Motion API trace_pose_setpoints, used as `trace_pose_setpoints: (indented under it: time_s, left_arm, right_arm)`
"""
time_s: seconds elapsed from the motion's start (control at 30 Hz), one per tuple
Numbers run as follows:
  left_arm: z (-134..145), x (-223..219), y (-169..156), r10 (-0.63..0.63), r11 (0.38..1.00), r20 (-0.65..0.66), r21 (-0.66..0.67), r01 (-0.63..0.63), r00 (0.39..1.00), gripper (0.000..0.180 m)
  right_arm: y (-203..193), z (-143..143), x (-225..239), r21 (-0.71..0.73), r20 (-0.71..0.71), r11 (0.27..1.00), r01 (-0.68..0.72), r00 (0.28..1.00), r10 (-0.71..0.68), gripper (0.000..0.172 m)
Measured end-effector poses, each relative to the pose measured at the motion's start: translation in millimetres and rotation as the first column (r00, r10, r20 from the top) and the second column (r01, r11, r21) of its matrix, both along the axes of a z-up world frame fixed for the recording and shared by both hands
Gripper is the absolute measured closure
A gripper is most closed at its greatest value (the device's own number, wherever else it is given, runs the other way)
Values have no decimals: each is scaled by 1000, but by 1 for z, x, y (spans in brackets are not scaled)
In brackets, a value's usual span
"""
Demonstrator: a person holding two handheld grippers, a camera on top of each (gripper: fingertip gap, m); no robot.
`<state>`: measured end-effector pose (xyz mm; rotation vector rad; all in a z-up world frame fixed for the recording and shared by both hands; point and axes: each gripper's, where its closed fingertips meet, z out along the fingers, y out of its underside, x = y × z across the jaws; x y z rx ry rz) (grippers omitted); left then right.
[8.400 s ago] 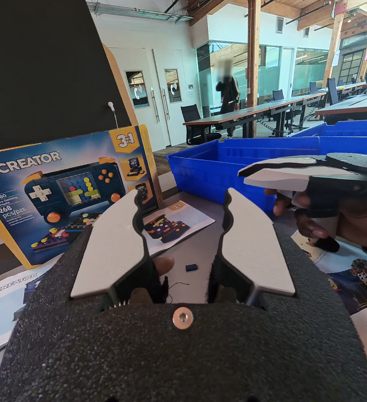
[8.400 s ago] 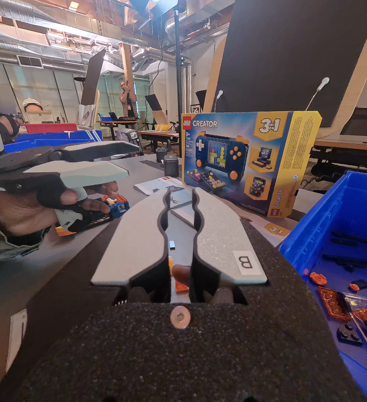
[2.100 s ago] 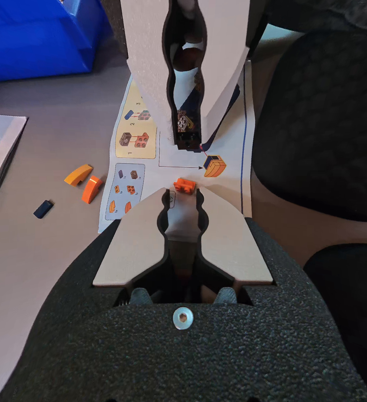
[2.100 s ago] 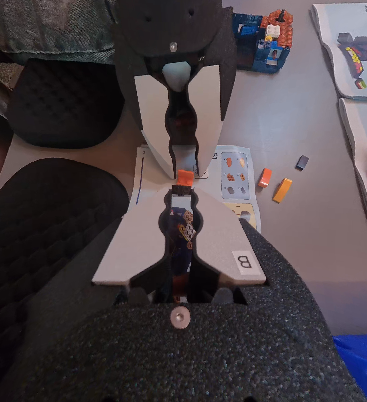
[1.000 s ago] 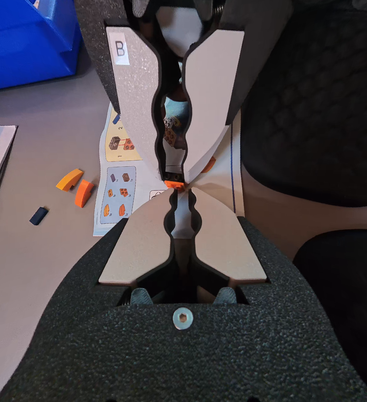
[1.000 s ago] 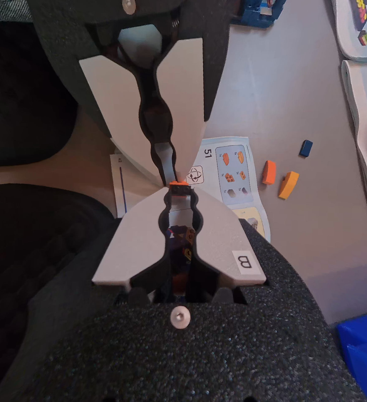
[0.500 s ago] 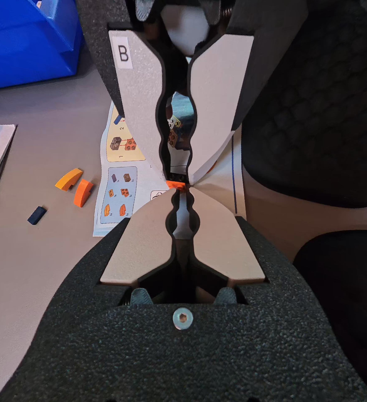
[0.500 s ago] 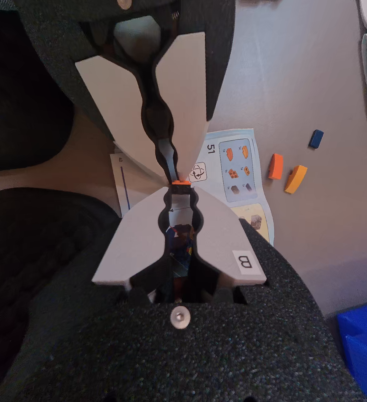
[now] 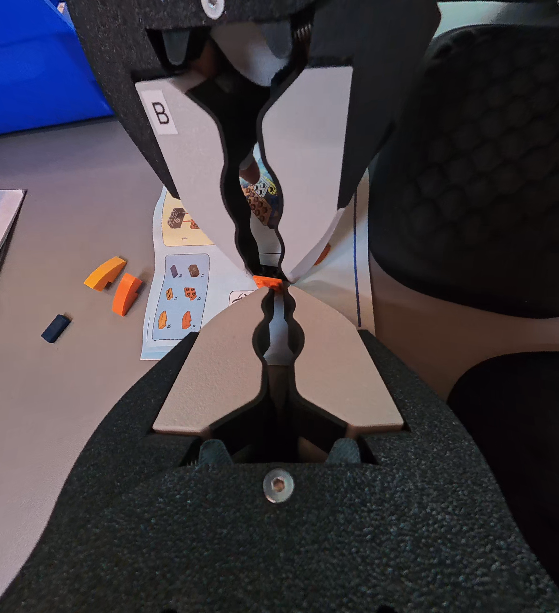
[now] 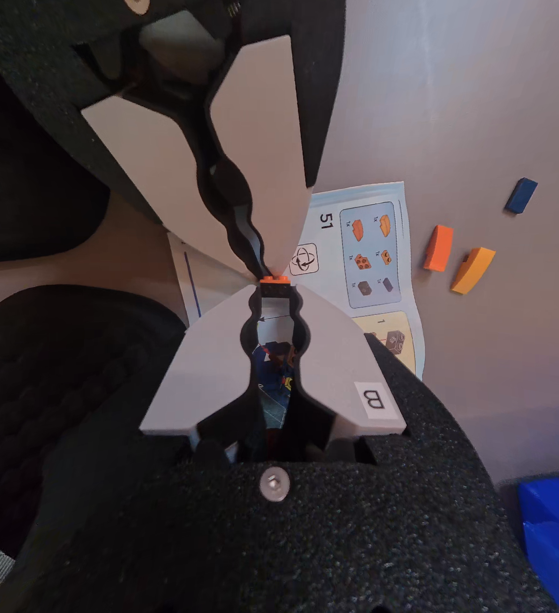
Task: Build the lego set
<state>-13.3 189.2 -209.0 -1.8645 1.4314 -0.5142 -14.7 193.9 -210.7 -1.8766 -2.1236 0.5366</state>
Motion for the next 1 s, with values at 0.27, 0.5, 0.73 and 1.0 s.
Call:
trace_pose_setpoints:
  time_s: [0.27, 0.5, 0.73, 1.0]
  left_arm:
    - [0, -1, 0, 3, 1000, -9, 9, -3, 1000, 174]
    - [1, -1, 0, 1, 1000, -4, 6, -1, 1000, 172]
    - [36, -7, 2, 72, 997, 178, -46, -65, 981, 167]
    - [45, -34, 21, 231, 973, 212, -68, -222, 950, 169]
  right_arm:
    - [-2, 2, -3, -28, -131, 998, -51, 990, 46, 153]
    - [-2, 6, 0, -70, -182, 997, -45, 983, 32, 130]
    - [53, 64, -11, 64, -318, 998, 18, 948, 4, 133]
    - [93, 44, -53, 245, 134, 702, -669, 740, 659, 149]
